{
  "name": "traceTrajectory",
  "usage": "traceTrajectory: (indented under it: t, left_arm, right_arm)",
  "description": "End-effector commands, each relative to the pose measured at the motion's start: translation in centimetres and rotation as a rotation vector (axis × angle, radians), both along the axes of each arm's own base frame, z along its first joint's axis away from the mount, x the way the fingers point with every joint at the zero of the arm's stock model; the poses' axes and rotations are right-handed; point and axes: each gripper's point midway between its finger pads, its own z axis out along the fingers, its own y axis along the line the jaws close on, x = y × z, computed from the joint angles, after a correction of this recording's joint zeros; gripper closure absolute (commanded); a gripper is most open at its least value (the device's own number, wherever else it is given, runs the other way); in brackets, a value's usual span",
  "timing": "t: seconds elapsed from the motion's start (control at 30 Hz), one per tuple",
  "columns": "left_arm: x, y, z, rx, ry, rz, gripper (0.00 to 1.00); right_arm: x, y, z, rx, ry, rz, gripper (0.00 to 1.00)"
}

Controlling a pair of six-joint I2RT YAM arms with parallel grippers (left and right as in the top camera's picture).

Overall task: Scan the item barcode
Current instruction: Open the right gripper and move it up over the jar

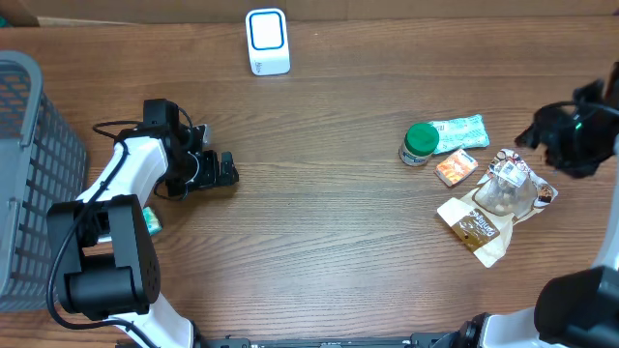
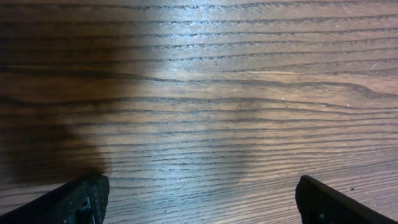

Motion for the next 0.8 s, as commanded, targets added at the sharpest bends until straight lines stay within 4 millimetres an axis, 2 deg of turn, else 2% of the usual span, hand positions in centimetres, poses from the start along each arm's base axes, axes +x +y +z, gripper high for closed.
traceTrajectory:
  t: [0.0, 0.03, 0.17, 0.3, 0.4, 0.67, 0.77]
  left_arm:
    - [0.4, 0.2, -0.1, 0.003, -0.003, -0.003, 0.01]
    - [0.4, 0.2, -0.1, 0.003, -0.003, -0.003, 0.0]
    - [0.4, 0.2, -0.1, 0.003, -0.003, -0.003, 0.0]
    - [0.3, 0.2, -0.1, 0.003, -0.002, -0.003, 0.01]
    - [0.3, 0.2, -0.1, 0.003, -0.002, -0.003, 0.0]
    - [0.3, 0.2, -0.1, 0.003, -0.002, -0.003, 0.0]
    - [0.6, 0.1, -0.1, -0.001, -0.013, 0.0, 0.0]
  right_arm:
    - [1.3, 3.2, 4.5, 0.063, -0.13, 0.09, 0.4]
    - [1.4, 4.7, 5.6, 0.103, -0.162, 0.146, 0.4]
    - [1.7, 9.7, 7.6, 0.235, -0.247, 0.325, 0.4]
    - [1.5, 13.7, 7.8, 0.254, -0.25, 0.457, 0.39]
    - [1.5, 16.7, 7.8, 0.243, -0.259, 0.554, 0.32]
    - [1.3, 21.2, 6.8, 0.19, -0.245, 0.693, 0.26]
    - [1.1, 21.9, 6.1, 0.198, -0.22, 0.711, 0.25]
